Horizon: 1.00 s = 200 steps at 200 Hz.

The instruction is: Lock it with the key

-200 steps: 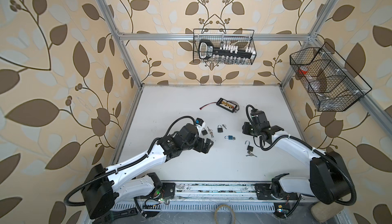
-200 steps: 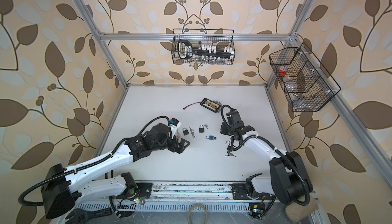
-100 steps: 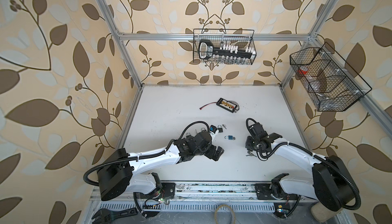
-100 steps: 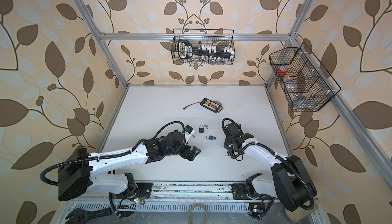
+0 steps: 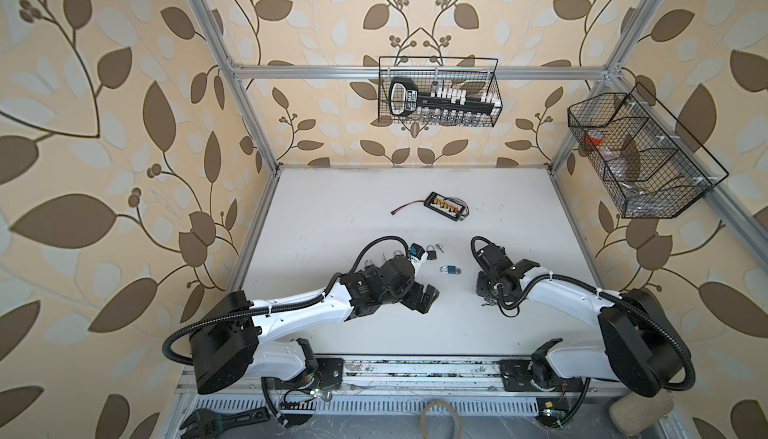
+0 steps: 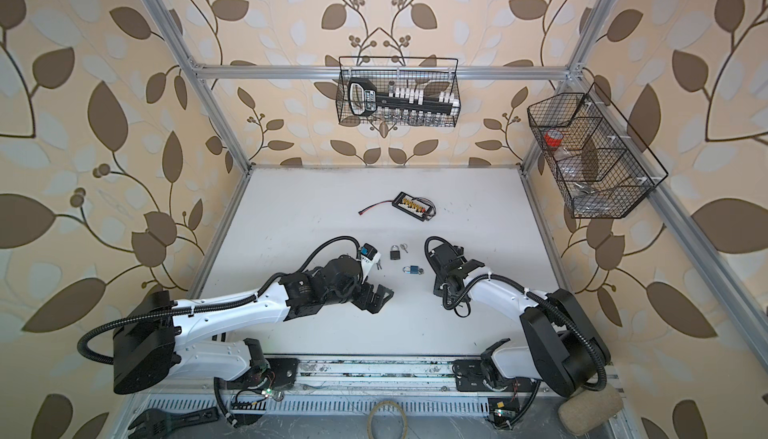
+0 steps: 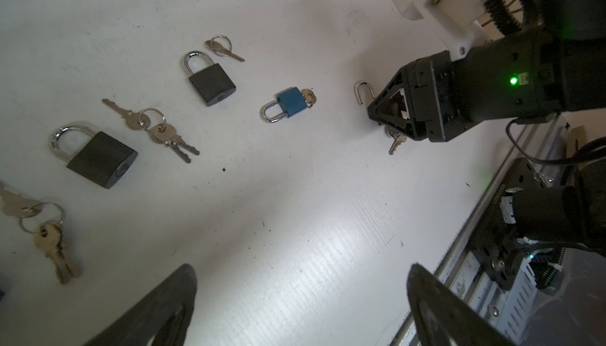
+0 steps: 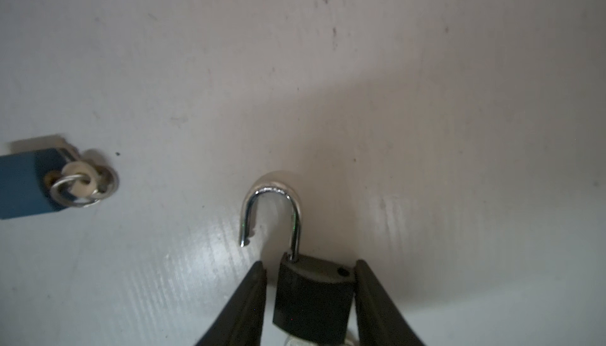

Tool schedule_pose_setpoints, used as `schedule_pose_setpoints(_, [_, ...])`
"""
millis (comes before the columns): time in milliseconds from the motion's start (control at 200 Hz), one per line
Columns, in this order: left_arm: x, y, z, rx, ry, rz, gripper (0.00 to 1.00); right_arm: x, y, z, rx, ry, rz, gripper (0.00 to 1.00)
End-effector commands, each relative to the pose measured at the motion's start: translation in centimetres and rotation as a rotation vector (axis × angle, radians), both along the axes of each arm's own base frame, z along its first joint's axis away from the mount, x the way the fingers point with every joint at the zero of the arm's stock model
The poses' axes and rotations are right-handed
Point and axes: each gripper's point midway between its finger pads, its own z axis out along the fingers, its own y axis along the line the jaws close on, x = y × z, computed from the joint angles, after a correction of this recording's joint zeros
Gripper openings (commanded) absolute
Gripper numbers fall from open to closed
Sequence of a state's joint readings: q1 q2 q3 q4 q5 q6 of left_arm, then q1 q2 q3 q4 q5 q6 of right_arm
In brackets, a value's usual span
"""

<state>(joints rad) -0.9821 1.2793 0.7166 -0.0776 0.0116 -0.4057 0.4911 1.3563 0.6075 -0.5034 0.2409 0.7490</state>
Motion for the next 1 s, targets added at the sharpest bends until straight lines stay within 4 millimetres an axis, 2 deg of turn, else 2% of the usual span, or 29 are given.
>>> schedule_pose_setpoints(0, [0.8, 0.2, 2.0, -0.044, -0.044, 0.055, 0.99, -1.6, -0.7, -1.0, -0.037, 0.076, -0.012, 0.34])
schedule_pose_setpoints(130, [1.3, 1.0, 2.4, -0.035, -0.055, 0.102, 0.99, -1.4, -0.8, -0.2, -0.040, 0.058, -0.012, 0.22])
schedule_pose_setpoints(205, [1.8, 1.9, 3.0, -0.039, -0.061, 0.134, 0.99, -0.5, -0.4, 1.6, -0.018, -0.006, 0.002, 0.15])
schedule_pose_setpoints(275, [2.5, 3.0, 4.1, -0.078, -0.052, 0.166, 0.99, 1.3, 0.8, 5.1, 0.050, -0.147, 0.058, 0.05])
schedule_pose_setpoints(400, [4.3, 5.6, 7.3, -0.196, -0.042, 0.212, 0.99, 3.8, 3.5, 13.0, 0.204, -0.475, 0.205, 0.01])
schedule_pose_setpoints(450, [4.8, 6.4, 8.6, -0.228, -0.049, 0.216, 0.99, 4.1, 4.4, 15.8, 0.258, -0.594, 0.271, 0.02])
schedule_pose_setpoints(510, [5.1, 7.0, 10.3, -0.248, -0.066, 0.200, 0.99, 3.9, 6.2, 18.1, 0.323, -0.711, 0.403, 0.00])
schedule_pose_setpoints(555, [5.0, 6.9, 11.6, -0.259, -0.080, 0.163, 0.99, 3.6, 6.8, 20.2, 0.348, -0.780, 0.453, 0.00])
schedule_pose_setpoints(630, [4.6, 6.3, 13.5, -0.264, -0.108, 0.088, 0.98, 3.4, 7.9, 22.6, 0.331, -0.826, 0.577, 0.00])
schedule_pose_setpoints(765, [3.1, 4.8, 15.3, -0.294, -0.113, -0.054, 0.97, 2.2, 11.3, 23.8, 0.301, -0.789, 0.913, 0.00])
schedule_pose_setpoints(910, [1.7, 3.3, 16.5, -0.360, -0.102, -0.173, 0.95, 2.2, 12.7, 23.2, 0.214, -0.716, 1.085, 0.00])
schedule_pose_setpoints(995, [1.0, 2.5, 16.2, -0.384, -0.069, -0.224, 0.89, 1.6, 13.9, 23.6, 0.186, -0.727, 1.163, 0.00])
